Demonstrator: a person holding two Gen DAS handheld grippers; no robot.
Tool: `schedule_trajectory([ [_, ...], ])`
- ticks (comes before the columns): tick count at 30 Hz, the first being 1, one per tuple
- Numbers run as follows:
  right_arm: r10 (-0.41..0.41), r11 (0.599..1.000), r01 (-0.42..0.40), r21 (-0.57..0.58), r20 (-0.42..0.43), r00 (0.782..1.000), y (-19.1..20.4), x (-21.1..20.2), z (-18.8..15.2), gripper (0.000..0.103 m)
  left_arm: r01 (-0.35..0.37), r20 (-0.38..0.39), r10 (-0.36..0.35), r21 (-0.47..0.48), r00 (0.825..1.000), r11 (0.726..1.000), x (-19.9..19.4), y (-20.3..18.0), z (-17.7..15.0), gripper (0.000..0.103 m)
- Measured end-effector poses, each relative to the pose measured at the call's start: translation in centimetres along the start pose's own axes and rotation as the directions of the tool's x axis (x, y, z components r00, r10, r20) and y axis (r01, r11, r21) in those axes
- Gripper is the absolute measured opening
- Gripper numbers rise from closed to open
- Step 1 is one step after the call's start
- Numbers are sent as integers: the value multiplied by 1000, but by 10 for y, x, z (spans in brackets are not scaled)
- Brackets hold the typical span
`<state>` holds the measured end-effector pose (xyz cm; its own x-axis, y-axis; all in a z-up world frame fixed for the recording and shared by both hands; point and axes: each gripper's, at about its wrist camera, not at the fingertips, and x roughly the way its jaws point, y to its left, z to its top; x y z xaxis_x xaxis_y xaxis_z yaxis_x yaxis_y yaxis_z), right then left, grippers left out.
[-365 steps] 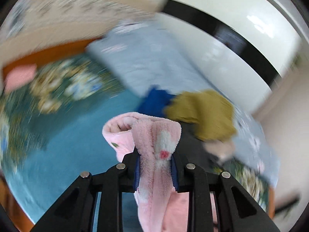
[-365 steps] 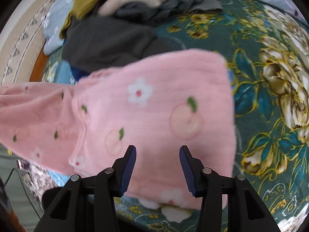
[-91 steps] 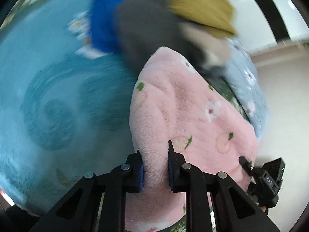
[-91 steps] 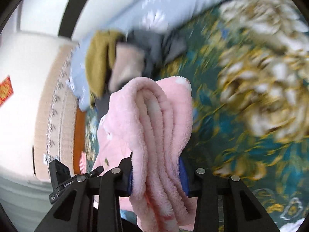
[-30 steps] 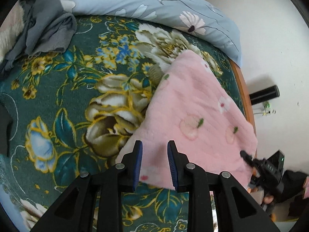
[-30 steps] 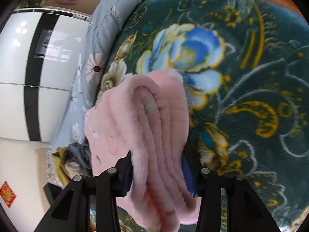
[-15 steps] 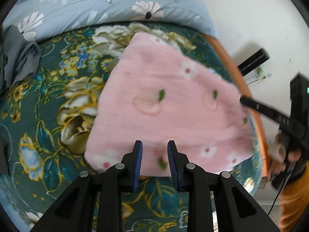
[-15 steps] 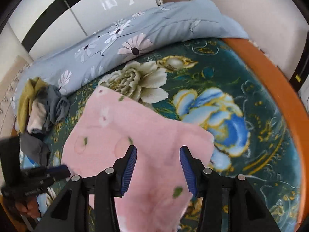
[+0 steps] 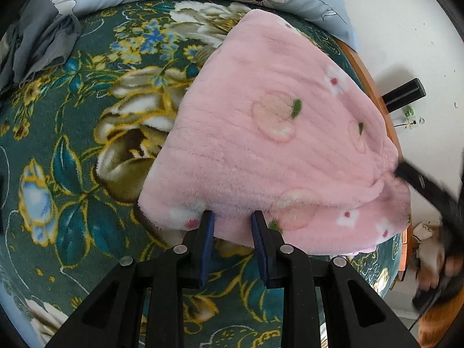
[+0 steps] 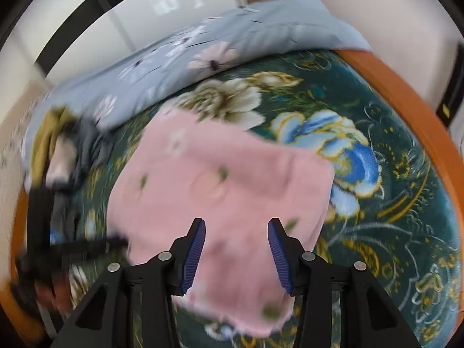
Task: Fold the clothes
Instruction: 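Lay the folded pants flat on the blanket and open both tools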
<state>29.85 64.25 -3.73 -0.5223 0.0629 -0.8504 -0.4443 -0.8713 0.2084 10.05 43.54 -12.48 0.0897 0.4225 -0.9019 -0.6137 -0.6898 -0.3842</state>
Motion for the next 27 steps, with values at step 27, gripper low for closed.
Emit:
schedule_trajectory([
  [27,-165,986,165,17,20,986,45,-3,-66,49,-148,88,136,161,987,976,-4,-30,-89,34],
])
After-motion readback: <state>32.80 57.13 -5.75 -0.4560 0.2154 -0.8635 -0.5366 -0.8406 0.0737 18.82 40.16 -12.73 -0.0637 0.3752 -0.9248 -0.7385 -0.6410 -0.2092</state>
